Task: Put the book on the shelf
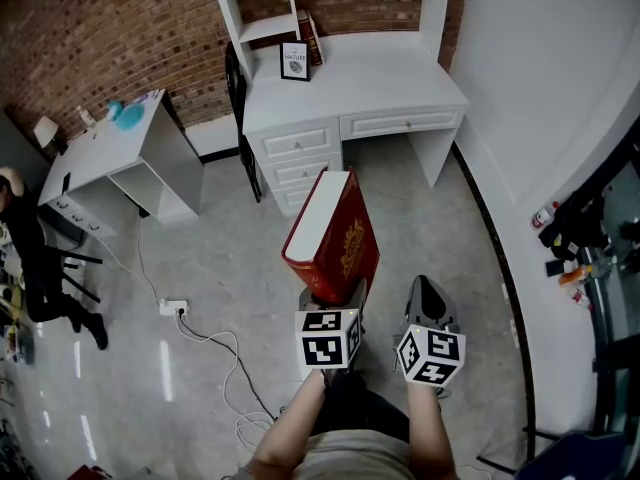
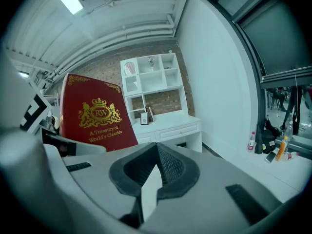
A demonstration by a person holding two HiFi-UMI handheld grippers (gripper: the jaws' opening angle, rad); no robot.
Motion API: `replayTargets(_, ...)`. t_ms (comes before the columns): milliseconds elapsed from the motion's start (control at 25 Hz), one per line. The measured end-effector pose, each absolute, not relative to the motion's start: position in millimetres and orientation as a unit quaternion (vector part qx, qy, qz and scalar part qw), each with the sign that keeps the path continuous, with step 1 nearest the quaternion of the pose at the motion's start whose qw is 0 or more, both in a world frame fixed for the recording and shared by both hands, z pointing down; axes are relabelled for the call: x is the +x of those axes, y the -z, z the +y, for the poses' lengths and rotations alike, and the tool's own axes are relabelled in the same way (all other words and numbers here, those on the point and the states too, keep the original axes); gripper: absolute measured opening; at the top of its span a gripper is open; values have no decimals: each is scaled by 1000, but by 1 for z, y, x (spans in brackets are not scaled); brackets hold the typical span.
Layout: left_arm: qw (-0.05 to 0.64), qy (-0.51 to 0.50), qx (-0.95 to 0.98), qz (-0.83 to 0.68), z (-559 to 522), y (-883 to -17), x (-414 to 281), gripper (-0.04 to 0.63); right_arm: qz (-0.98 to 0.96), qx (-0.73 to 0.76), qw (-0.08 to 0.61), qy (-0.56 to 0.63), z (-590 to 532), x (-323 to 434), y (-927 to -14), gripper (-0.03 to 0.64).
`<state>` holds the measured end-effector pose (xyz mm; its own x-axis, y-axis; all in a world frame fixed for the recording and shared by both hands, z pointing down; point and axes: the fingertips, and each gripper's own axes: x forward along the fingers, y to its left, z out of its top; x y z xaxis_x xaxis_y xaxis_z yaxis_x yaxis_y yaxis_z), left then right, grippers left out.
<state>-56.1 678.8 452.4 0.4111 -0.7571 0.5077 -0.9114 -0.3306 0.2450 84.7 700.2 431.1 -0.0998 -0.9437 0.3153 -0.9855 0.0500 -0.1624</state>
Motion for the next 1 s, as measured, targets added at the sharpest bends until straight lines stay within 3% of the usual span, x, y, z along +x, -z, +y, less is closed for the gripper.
replayTargets(1000,257,-154,816,-493,468,-453,-35,242,-712,680,74,-158,495,95,-427,16)
